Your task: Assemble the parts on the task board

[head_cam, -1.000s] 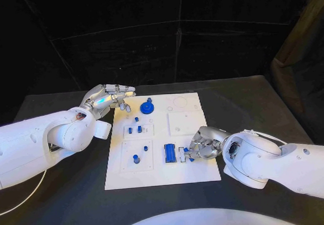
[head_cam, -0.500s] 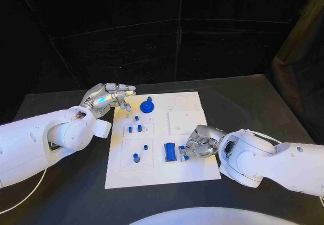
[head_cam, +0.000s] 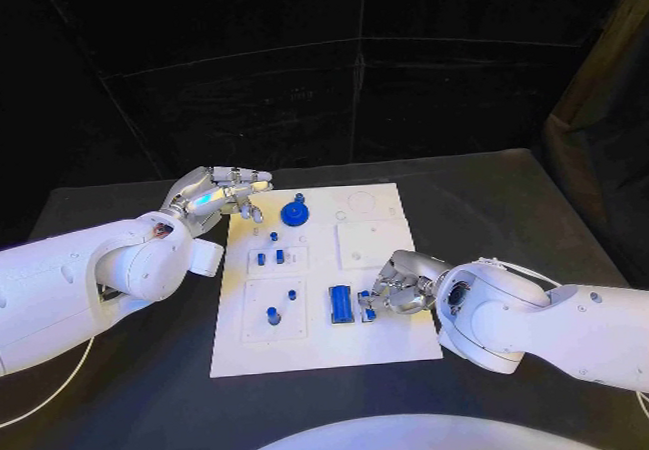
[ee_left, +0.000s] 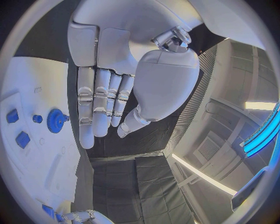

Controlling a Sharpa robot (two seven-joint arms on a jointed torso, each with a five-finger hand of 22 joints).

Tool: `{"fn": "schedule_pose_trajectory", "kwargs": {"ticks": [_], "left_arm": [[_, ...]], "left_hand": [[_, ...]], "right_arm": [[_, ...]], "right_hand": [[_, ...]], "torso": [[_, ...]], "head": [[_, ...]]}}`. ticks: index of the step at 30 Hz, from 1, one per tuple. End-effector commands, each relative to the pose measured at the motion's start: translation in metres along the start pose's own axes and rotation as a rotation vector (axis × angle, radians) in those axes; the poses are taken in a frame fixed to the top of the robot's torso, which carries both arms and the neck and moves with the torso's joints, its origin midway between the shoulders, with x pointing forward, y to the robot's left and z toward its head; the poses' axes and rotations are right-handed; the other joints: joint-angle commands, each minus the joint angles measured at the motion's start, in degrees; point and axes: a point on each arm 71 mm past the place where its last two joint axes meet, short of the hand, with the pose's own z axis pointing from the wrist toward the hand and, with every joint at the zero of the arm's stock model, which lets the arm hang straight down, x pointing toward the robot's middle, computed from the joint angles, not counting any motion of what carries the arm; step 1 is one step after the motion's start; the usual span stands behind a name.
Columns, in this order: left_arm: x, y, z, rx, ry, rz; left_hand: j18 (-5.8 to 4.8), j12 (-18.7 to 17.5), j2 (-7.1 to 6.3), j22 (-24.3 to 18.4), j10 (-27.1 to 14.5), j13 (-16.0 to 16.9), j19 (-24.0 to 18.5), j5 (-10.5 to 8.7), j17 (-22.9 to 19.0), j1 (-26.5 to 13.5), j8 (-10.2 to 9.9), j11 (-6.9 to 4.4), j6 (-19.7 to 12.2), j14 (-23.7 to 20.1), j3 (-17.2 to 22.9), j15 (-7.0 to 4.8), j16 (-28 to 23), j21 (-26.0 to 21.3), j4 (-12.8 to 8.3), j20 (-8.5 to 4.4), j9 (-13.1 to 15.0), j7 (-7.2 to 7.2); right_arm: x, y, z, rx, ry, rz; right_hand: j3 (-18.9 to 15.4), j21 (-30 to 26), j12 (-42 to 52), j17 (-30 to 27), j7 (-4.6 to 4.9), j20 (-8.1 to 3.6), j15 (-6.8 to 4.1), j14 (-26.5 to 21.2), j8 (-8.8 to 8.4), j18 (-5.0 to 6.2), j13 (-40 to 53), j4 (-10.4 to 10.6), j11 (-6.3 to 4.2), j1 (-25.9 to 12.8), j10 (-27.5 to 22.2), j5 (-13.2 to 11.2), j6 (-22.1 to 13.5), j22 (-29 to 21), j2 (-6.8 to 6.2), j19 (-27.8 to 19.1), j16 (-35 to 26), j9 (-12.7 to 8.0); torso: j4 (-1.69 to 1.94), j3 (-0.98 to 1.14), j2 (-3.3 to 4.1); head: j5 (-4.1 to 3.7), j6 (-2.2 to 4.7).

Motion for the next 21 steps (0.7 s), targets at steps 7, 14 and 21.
{"fn": "schedule_pose_trajectory", "kwargs": {"ticks": [7,14,21], "left_arm": [[0.0011,-0.0011,-0.0001,0.002,0.014,-0.008],[0.001,-0.001,-0.0001,0.002,0.015,-0.008],[0.0007,-0.0009,-0.0001,0.001,0.015,-0.008]], "left_hand": [[0.77,0.27,0.18,-0.09,-0.52,-0.08,-0.26,0.26,-0.05,0.04,0.31,-0.06,-0.23,-0.39,-0.1,0.05,0.23,-0.27,-0.11,0.05,-0.02,0.09],[0.77,0.27,0.18,-0.09,-0.52,-0.08,-0.26,0.26,-0.05,0.04,0.31,-0.06,-0.23,-0.39,-0.1,0.05,0.23,-0.27,-0.11,0.05,-0.02,0.09],[0.77,0.27,0.18,-0.09,-0.52,-0.08,-0.26,0.26,-0.05,0.04,0.31,-0.06,-0.23,-0.39,-0.1,0.05,0.23,-0.27,-0.11,0.05,-0.02,0.09]], "right_arm": [[0.0012,0.0015,0.0025,-0.008,0.014,-0.053],[0.0006,0.001,0.0022,-0.011,0.01,-0.065],[-0.0001,-0.0022,0.0001,-0.015,0.027,-0.084]], "right_hand": [[-7.24,-0.96,-1.69,1.76,0.38,0.29,-0.01,3.31,-0.96,0.01,-0.48,-0.12,0.55,-4.18,-0.55,-14.02,-0.1,7.4,0.19,0.1,-1.18,1.3],[-8.48,-1.01,-1.77,1.7,0.39,0.33,0.01,3.31,-1.04,0.02,-0.44,-0.05,0.57,-4.52,-0.62,-15.38,-0.13,7.37,0.2,0.07,-1.26,1.57],[-9.01,-1.24,-2.01,1.46,0.47,0.34,0.04,3.28,-1.23,0.09,-0.39,-2.29,0.59,-0.36,-0.89,-16.05,-0.32,7.16,0.38,-0.12,-1.5,2.02]], "torso": [[-0.01,0.01,-0.03],[-0.05,0.04,-0.02],[0.03,0.06,-0.04]], "head": [[-0.04,-0.1],[-0.14,-0.12],[-0.18,-0.09]]}}
